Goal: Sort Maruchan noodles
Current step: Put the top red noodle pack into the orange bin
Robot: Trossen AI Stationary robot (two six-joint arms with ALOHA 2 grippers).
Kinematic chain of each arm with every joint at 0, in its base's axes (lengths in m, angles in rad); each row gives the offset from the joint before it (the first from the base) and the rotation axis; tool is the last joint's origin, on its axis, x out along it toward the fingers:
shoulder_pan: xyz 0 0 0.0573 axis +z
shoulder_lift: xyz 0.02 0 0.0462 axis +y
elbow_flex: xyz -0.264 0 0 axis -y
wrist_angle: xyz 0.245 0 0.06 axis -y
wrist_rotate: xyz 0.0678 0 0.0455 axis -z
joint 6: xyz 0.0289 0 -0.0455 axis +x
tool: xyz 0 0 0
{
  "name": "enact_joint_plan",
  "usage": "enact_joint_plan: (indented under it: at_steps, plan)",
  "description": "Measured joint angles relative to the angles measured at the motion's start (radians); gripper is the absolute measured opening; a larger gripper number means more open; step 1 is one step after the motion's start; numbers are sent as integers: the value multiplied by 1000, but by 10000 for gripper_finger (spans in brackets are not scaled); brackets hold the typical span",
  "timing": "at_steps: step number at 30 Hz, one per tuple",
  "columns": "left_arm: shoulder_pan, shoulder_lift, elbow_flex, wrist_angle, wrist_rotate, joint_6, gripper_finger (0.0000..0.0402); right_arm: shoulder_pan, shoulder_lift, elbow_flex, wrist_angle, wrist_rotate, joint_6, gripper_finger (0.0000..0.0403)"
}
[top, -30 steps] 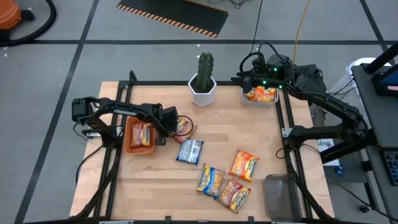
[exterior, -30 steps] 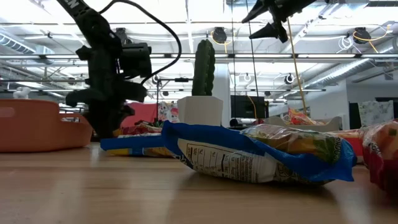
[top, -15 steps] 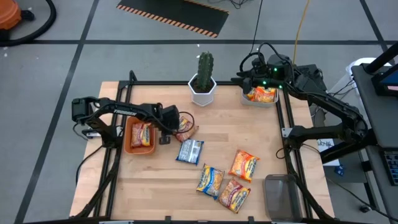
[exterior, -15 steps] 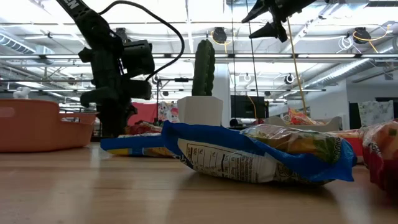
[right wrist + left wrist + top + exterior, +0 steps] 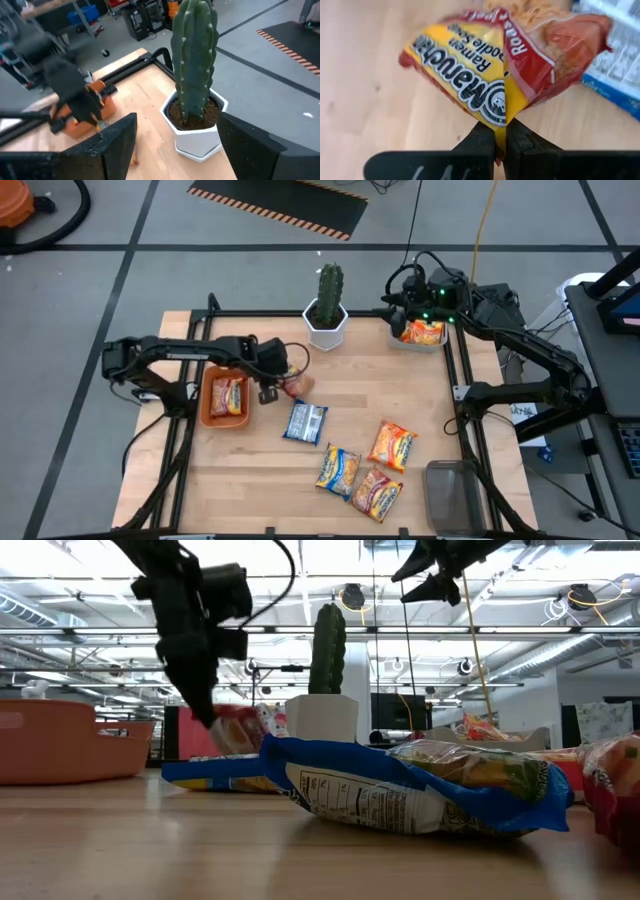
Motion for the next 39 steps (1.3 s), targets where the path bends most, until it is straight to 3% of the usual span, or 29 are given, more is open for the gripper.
enact_joint_plan:
  at_steps: [16, 25, 39]
  plan:
    - [-32, -398, 13, -200, -244, -373, 8, 0, 0, 0, -40, -3, -93, 265]
    - [-127, -536, 13, -437, -250, -515, 8, -30, 0, 0, -37, -2, -120, 265]
    - [-247, -671, -1, -660, -274, -617, 8, -52, 0, 0, -37, -1, -76, 265]
